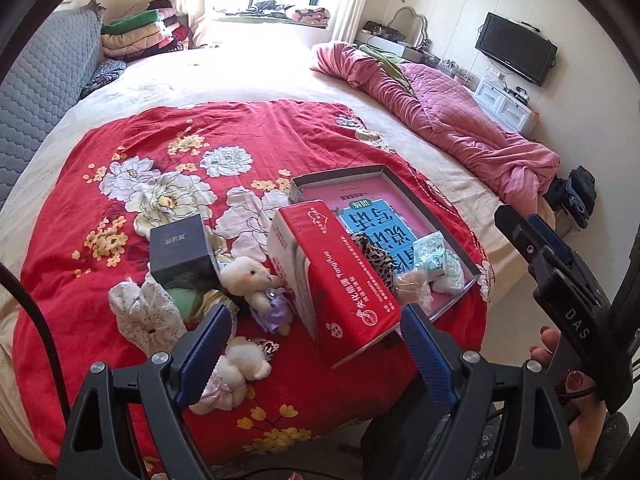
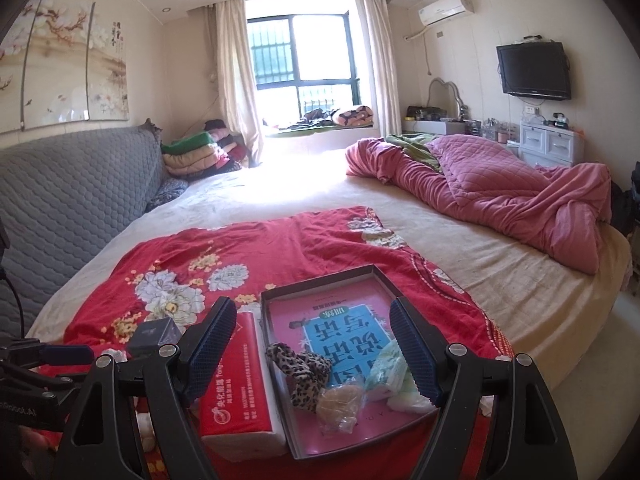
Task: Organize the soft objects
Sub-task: 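Move both grippers back from the tray to the pile of soft items, then grasp the white floral fabric scrunchie with the left gripper while the right grasps the cream plush bear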
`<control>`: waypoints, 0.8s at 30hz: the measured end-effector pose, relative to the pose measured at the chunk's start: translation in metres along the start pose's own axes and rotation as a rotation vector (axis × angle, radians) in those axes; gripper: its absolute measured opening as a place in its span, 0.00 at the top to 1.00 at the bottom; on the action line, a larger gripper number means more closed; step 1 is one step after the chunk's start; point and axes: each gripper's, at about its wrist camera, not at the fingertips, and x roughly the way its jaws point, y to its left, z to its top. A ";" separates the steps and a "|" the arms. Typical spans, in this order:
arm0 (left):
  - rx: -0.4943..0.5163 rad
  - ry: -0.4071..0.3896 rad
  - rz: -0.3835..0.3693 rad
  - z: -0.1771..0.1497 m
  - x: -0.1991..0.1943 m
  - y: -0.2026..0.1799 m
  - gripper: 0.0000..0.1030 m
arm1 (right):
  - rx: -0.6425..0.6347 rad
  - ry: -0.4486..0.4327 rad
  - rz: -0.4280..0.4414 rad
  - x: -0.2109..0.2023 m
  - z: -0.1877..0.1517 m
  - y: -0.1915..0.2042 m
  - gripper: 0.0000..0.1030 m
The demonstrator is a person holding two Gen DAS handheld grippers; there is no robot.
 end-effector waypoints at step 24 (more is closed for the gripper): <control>-0.195 -0.078 0.112 -0.010 -0.053 0.104 0.17 | -0.115 -0.001 0.186 -0.020 0.008 0.070 0.22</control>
